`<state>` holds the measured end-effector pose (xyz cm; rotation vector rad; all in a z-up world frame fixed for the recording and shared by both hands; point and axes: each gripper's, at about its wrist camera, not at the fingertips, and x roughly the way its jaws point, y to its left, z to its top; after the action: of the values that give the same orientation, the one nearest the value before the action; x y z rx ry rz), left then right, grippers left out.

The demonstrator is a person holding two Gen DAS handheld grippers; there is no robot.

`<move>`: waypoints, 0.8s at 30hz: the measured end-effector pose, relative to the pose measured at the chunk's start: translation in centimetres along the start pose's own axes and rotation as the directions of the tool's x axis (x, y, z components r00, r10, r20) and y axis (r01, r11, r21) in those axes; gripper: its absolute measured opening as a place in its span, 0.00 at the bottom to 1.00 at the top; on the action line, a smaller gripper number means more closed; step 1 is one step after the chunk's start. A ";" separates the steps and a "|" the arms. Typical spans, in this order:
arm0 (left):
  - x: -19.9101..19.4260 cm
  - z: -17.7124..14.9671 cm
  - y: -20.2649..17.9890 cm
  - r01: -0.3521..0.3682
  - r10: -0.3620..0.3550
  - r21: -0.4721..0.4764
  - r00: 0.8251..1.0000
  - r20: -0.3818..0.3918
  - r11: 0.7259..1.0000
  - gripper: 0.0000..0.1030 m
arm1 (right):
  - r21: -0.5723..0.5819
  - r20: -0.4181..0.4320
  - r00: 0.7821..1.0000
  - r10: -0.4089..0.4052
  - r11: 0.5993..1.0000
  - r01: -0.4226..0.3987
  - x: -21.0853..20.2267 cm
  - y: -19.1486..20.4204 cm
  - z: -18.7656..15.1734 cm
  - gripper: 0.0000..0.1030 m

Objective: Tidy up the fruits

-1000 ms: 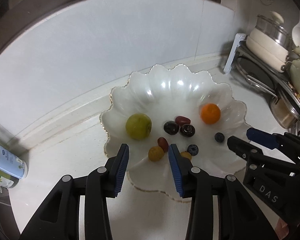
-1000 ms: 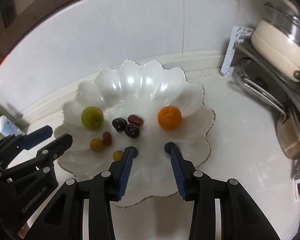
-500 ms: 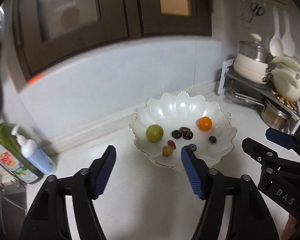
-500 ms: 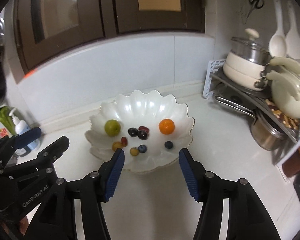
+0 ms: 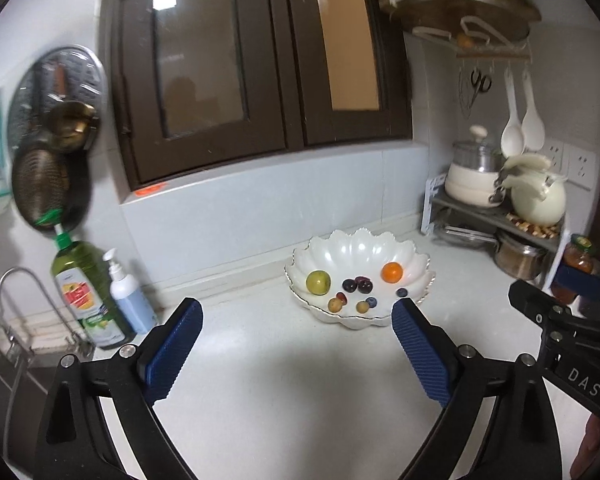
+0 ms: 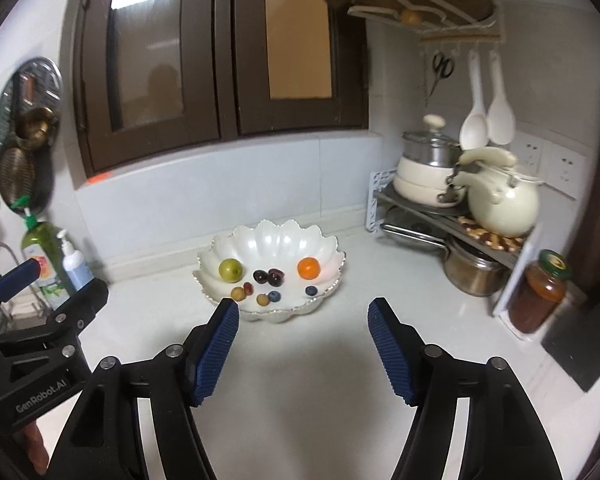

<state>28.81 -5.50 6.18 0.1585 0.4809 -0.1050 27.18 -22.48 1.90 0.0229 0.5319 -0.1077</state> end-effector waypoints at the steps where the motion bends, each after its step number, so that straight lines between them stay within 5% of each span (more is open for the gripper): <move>1: -0.9 -0.3 0.0 0.001 -0.001 -0.008 1.000 0.009 1.000 0.97 | -0.003 0.011 1.000 0.003 1.000 -0.003 -1.2 -0.2 -0.4 0.66; 6: -6.7 -2.9 -0.6 0.014 -0.013 -0.018 0.999 0.034 1.000 0.97 | -0.024 0.067 0.998 -0.014 1.000 0.016 -7.0 -0.8 -2.8 0.73; 24: -23.9 -8.5 -0.8 -0.013 0.014 -0.014 0.991 0.131 1.000 1.00 | -0.024 0.154 0.988 0.009 1.000 -0.005 -23.1 -1.3 -9.3 0.74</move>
<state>3.80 -3.29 9.78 0.1406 0.3493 -0.0983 2.56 -21.10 5.64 -0.0061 0.3788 -0.0956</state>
